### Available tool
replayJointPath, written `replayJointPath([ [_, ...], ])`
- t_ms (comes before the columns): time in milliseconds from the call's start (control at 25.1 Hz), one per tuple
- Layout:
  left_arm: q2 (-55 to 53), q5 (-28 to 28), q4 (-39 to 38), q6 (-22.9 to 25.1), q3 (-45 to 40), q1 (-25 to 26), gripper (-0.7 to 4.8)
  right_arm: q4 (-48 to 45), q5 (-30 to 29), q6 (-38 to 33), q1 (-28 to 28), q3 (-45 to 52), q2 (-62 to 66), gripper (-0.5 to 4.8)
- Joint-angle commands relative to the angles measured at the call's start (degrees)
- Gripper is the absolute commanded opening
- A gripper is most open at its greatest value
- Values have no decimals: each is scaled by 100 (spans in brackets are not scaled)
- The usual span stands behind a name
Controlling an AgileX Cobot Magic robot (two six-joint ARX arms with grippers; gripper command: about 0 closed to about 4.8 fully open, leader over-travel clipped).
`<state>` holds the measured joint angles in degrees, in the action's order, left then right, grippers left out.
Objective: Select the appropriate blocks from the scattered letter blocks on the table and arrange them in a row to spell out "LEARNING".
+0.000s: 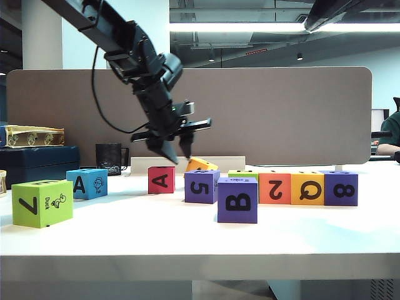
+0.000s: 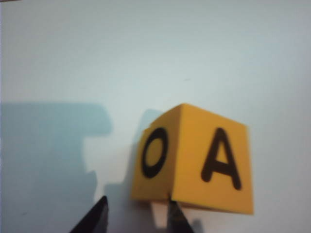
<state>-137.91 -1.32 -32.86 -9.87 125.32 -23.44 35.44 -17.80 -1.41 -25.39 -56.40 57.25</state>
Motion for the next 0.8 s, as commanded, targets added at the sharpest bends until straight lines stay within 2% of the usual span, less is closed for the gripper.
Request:
replayJointPath([
  [40, 20, 70, -109, 42, -28, 70, 152, -52, -15, 17, -2, -26, -9, -2],
  [200, 116, 101, -52, 42, 22, 144, 171, -70, -11, 17, -2, -26, -7, -2],
  [240, 116, 81, -55, 44, 68, 144, 205, -81, -11, 17, 0, -26, -7, -2],
  [359, 116, -162, -61, 81, 273, 138, 377, -118, -13, 17, -2, -26, -7, -2],
  [679, 103, -951, 61, 1296, 468, 116, 415, -101, -13, 17, -2, -20, -7, -2],
  [758, 77, -946, 90, 1613, 468, 129, 469, -98, -15, 17, -2, -20, -7, -2],
  [798, 77, -938, 98, 1773, 468, 129, 479, -96, -15, 17, -2, -20, -7, -2],
])
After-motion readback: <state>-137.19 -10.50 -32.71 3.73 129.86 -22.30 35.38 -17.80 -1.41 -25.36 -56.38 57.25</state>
